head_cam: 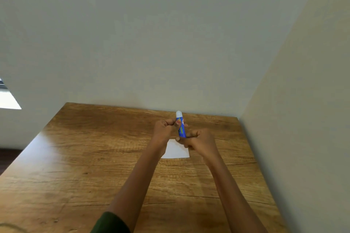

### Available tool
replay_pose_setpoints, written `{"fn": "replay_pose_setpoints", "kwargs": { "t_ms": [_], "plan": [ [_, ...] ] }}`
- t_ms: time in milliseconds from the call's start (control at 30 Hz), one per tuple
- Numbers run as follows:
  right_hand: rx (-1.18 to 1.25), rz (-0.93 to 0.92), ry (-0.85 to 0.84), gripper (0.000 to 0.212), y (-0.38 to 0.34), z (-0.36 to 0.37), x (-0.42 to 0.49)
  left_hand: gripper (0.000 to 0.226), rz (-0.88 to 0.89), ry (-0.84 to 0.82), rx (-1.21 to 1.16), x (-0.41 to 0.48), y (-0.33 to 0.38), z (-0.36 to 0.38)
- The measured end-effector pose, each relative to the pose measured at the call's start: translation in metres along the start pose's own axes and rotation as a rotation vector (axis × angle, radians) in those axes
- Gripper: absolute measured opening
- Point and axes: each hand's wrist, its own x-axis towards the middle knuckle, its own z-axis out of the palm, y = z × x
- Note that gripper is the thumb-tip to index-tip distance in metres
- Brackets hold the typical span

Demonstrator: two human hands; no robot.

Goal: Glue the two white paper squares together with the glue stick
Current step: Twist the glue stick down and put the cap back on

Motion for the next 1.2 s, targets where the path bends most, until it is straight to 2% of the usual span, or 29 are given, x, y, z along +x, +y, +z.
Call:
{"fn": "replay_pose_setpoints", "kwargs": {
  "t_ms": [100, 167, 200, 333, 400, 433, 533, 600, 667, 700, 733, 867, 933, 1000, 1100, 1200],
  "plan": [
    [-0.321, -0.139, 0.213, 0.022, -0.002, 0.009, 0.002, 0.019, 0.001, -0.010, -0.047, -0.001, 0.001, 0.004],
    [-0.290, -0.156, 0.209, 0.024, -0.001, 0.013, 0.001, 0.017, 0.000, -0.024, -0.055, 0.000, 0.005, 0.005],
    [-0.214, -0.140, 0.148, 0.027, -0.001, 0.011, 0.002, 0.017, 0.003, -0.027, -0.045, 0.001, 0.008, 0.005],
    [0.254, 0.041, -0.340, 0.031, -0.004, -0.003, 0.001, 0.016, 0.000, -0.056, -0.033, 0.000, 0.014, 0.003],
    [0.478, 0.079, -0.396, 0.033, -0.002, -0.009, 0.000, 0.017, 0.001, -0.071, -0.027, 0.000, 0.016, 0.003],
    [0.507, 0.069, -0.393, 0.033, -0.001, -0.011, 0.001, 0.017, 0.007, -0.076, -0.015, -0.001, 0.018, 0.004],
    [0.329, 0.005, -0.269, 0.026, -0.003, -0.013, 0.001, 0.017, 0.032, -0.043, 0.059, -0.001, 0.022, 0.006],
    [0.131, -0.058, -0.092, 0.023, -0.004, -0.012, 0.002, 0.017, 0.043, -0.014, 0.085, -0.003, 0.020, 0.008],
    [-0.069, -0.121, 0.105, 0.029, -0.004, -0.007, 0.002, 0.014, 0.036, -0.002, 0.069, -0.003, 0.017, 0.011],
    [-0.099, -0.125, 0.146, 0.030, -0.003, -0.005, 0.002, 0.013, 0.030, 0.001, 0.058, -0.003, 0.017, 0.012],
    [-0.085, -0.106, 0.113, 0.030, -0.003, -0.003, 0.001, 0.013, 0.026, 0.000, 0.053, -0.003, 0.017, 0.013],
    [0.211, 0.050, -0.308, 0.027, -0.006, -0.013, -0.001, 0.015, 0.036, -0.039, 0.022, -0.004, 0.017, 0.010],
    [0.298, 0.060, -0.357, 0.031, -0.004, -0.018, 0.000, 0.016, 0.042, -0.052, 0.011, -0.005, 0.017, 0.009],
    [0.288, 0.053, -0.301, 0.029, -0.004, -0.016, 0.001, 0.016, 0.053, -0.042, 0.030, -0.005, 0.017, 0.011],
    [0.262, 0.037, -0.030, 0.015, -0.005, -0.007, -0.001, 0.018, 0.041, -0.003, 0.021, -0.002, 0.018, 0.013],
    [0.116, -0.035, 0.183, 0.029, -0.008, 0.001, -0.001, 0.017, 0.031, 0.000, 0.034, 0.000, 0.017, 0.015]
  ]
}}
